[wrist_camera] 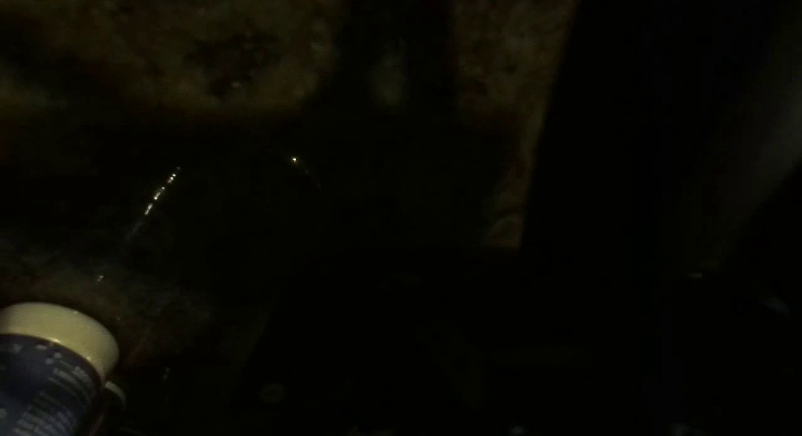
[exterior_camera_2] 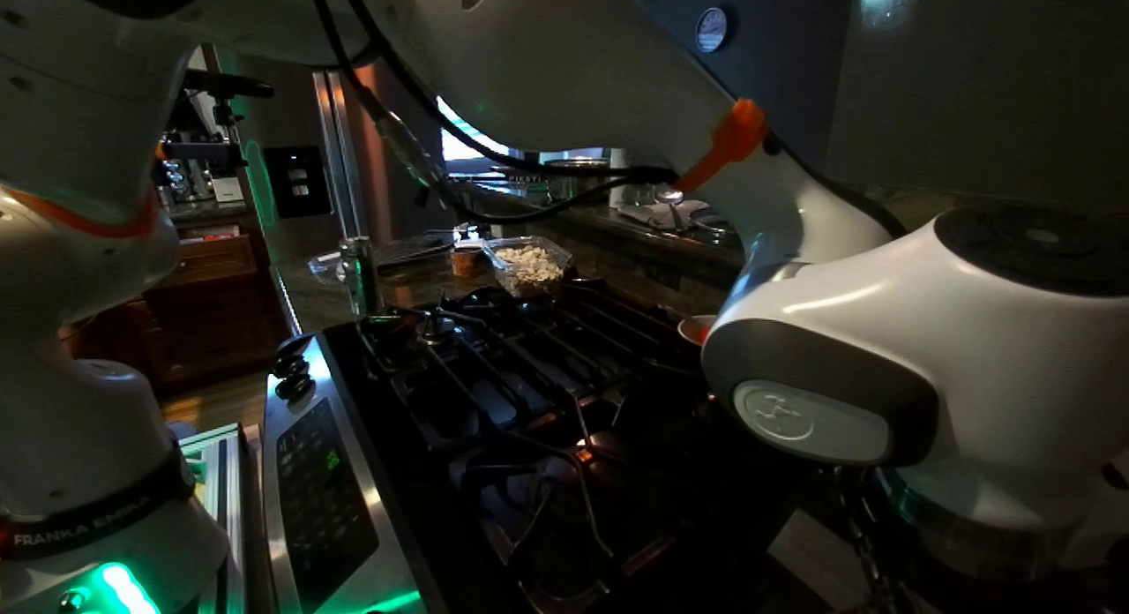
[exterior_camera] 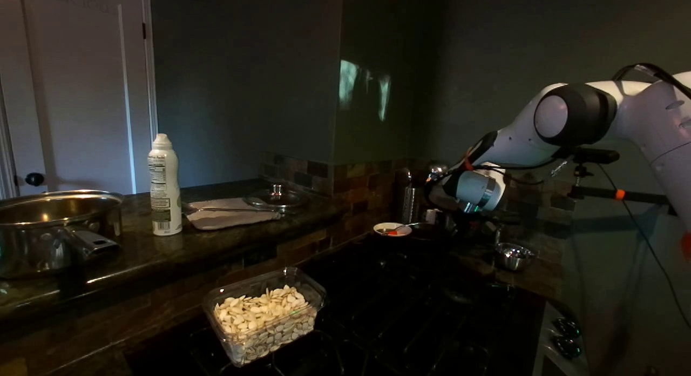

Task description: Remove the pan from the stove and put it on the counter

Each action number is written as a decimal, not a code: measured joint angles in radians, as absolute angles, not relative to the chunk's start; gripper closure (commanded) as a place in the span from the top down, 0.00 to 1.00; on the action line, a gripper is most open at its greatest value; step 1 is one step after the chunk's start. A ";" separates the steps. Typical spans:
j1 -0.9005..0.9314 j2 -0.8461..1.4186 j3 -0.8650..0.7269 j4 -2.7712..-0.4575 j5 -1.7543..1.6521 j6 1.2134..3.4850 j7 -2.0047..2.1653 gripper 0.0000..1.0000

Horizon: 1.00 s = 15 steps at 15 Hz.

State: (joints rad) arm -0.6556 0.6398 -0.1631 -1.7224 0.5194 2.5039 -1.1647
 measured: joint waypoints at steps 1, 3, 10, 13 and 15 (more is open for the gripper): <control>-0.656 0.640 -0.162 -1.721 0.500 2.504 -1.150 0.09; -0.655 0.640 -0.160 -1.718 0.462 2.504 -1.117 0.31; -0.649 0.623 -0.161 -1.716 0.314 2.499 -0.989 0.84; -0.644 0.607 -0.162 -1.716 0.259 2.481 -0.935 1.00; -0.640 0.596 -0.162 -1.717 0.233 2.465 -0.905 1.00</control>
State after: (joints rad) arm -0.6404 0.5965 -0.1620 -1.7166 0.2328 2.4651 -0.9052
